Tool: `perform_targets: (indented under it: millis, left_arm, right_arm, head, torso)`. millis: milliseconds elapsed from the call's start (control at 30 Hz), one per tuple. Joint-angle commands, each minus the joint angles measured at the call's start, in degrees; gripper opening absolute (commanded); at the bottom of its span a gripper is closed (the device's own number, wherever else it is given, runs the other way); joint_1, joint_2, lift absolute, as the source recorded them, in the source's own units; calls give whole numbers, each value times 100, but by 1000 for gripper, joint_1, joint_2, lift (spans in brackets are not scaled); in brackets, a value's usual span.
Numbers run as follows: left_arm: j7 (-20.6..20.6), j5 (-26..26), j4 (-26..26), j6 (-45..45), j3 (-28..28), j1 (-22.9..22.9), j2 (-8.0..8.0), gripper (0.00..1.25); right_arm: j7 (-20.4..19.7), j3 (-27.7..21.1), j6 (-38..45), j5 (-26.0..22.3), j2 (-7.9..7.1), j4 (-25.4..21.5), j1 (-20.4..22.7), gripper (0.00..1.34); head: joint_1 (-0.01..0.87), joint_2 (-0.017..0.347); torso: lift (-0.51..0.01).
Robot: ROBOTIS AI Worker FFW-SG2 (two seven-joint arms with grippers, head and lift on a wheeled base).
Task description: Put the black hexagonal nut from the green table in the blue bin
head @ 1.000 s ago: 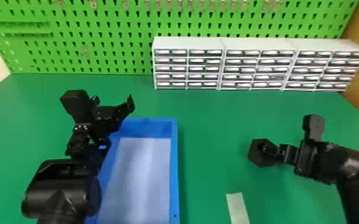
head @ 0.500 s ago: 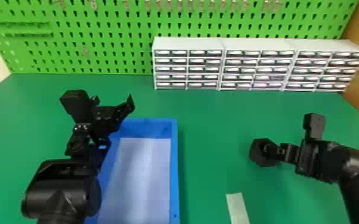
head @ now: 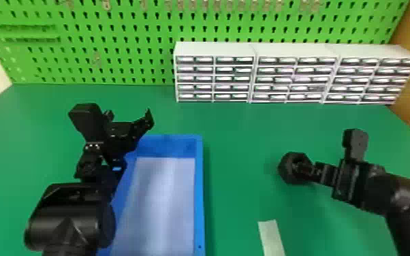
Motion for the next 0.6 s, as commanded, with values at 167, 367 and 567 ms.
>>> perform_targets:
  millis: [167,367,567]
  left_arm:
    - [0,0,6,5,-5,13,0,1109]
    - [0,0,6,-4,-5,13,0,1109]
    - [0,-9,14,-4,-5,13,0,1109]
  right_arm:
    - [1,25,-343,-19,14,-366,128,302]
    - [1,78,-396,-2,-4,-621,163,301]
    - [1,122,-483,-2,-13,-858,171,301]
  head:
    - [686,51]
    - [686,51]
    - [686,51]
  torso:
    - [-97]
    - [-97]
    - [-97]
